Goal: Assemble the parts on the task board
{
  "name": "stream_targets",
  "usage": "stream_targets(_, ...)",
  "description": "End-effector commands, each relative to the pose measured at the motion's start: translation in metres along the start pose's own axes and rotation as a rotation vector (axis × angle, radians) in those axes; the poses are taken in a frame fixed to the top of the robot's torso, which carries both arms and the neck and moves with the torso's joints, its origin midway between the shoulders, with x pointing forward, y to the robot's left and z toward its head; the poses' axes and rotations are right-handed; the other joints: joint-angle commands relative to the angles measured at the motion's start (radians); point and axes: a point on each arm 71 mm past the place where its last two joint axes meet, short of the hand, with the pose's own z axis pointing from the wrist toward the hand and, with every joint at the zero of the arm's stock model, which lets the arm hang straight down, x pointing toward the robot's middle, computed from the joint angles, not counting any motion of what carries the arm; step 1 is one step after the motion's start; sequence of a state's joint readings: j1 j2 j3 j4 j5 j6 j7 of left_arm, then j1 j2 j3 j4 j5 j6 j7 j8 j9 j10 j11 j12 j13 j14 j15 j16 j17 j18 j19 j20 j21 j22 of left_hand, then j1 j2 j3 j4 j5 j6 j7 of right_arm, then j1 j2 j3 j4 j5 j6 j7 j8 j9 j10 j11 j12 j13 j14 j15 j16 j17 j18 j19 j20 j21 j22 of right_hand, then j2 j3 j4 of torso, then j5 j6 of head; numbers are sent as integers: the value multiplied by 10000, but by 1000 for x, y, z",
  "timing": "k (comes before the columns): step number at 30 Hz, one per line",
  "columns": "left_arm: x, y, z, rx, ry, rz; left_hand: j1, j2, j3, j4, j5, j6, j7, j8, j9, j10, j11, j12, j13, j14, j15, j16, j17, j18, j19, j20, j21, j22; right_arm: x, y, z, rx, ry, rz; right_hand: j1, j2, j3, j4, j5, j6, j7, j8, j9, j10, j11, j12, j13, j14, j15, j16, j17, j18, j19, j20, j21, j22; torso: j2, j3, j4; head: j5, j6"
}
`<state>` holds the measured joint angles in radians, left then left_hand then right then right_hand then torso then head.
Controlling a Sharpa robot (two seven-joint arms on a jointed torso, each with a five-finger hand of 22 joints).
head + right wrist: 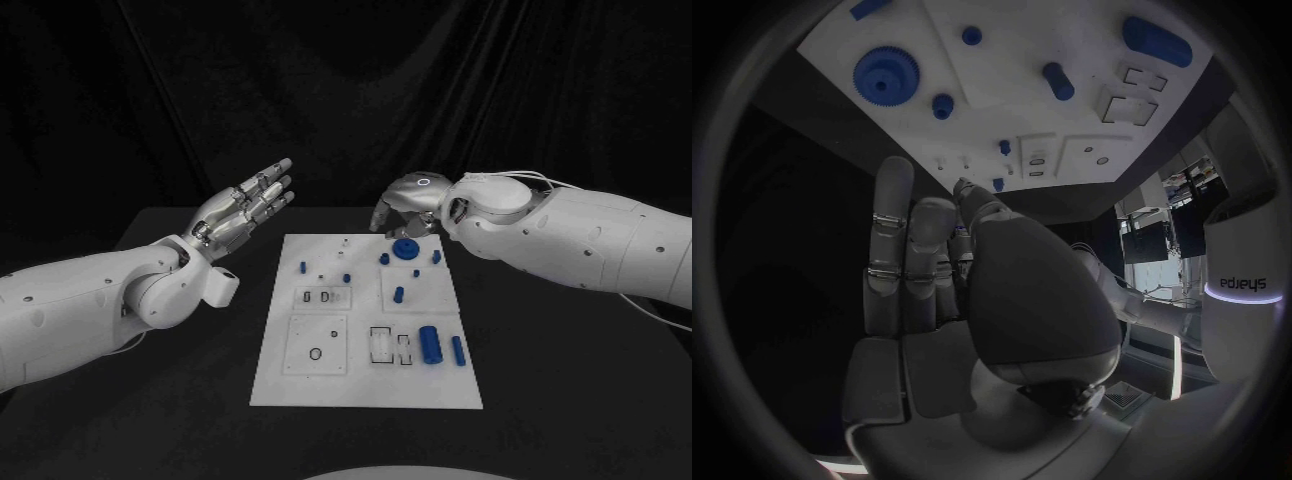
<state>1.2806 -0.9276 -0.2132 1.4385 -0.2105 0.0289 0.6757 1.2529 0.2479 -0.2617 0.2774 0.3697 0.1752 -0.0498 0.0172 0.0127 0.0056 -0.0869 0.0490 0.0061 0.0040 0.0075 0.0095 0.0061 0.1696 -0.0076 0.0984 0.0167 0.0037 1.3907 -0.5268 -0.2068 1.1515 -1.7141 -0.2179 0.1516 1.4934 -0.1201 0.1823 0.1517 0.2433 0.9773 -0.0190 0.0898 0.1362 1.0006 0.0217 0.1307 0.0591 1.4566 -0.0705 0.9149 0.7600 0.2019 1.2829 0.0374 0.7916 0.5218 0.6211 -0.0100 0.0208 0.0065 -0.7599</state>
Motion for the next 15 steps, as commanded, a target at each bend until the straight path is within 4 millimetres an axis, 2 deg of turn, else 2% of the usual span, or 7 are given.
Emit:
stream_targets(1,2,-8,0,1054,235,-82,160,-3,-1,142,163,70,41,69,120,-43,33,-72,29,-40,91,-95,-61,-138,76,54,-167,-37,10,0,2,244,800,-476,45,-313,515,14,60,30,64,-202,184,112,27,-177,111,-41,-18,377,294,-315,-53,-17,448,399,-120,14,39,-14,-120)
stream_targets(2,2,-8,0,1051,237,-84,169,-1,1,143,173,84,50,71,121,-42,40,-73,29,-40,98,-95,-61,-135,76,64,-167,-37,11,0,2,245,818,-479,45,-313,515,14,60,30,64,-202,184,112,27,-177,111,-41,-18,377,294,-315,-53,-17,448,399,-126,13,37,-10,-129)
stream_targets(5,2,-7,0,1012,260,-105,188,1,4,144,191,127,74,78,127,-41,56,-72,29,-40,116,-95,-61,-127,76,89,-167,-37,19,2,5,261,1036,-544,-85,-398,660,35,-207,136,207,-183,258,212,21,-219,128,-19,-21,530,431,-328,-145,-14,717,726,-171,-15,21,18,-234)
stream_targets(8,2,-7,0,990,265,-110,211,5,8,144,221,153,97,81,129,-40,73,-70,30,-40,138,-95,-61,-119,76,119,-167,-37,26,3,7,291,1164,-545,-199,-447,693,79,-431,165,236,-189,293,321,10,-201,150,23,-27,696,601,-348,-156,-15,914,981,-219,-24,32,-13,-328)
stream_targets(15,2,-7,0,965,292,-133,244,8,14,144,271,194,125,86,133,-37,97,-64,31,-40,163,-95,-61,-109,76,154,-167,-37,37,4,10,551,1357,-509,-289,-511,690,104,-566,67,267,-245,288,350,30,-211,161,32,-20,756,648,-356,-186,-11,1022,1123,-263,-36,26,-11,-457)
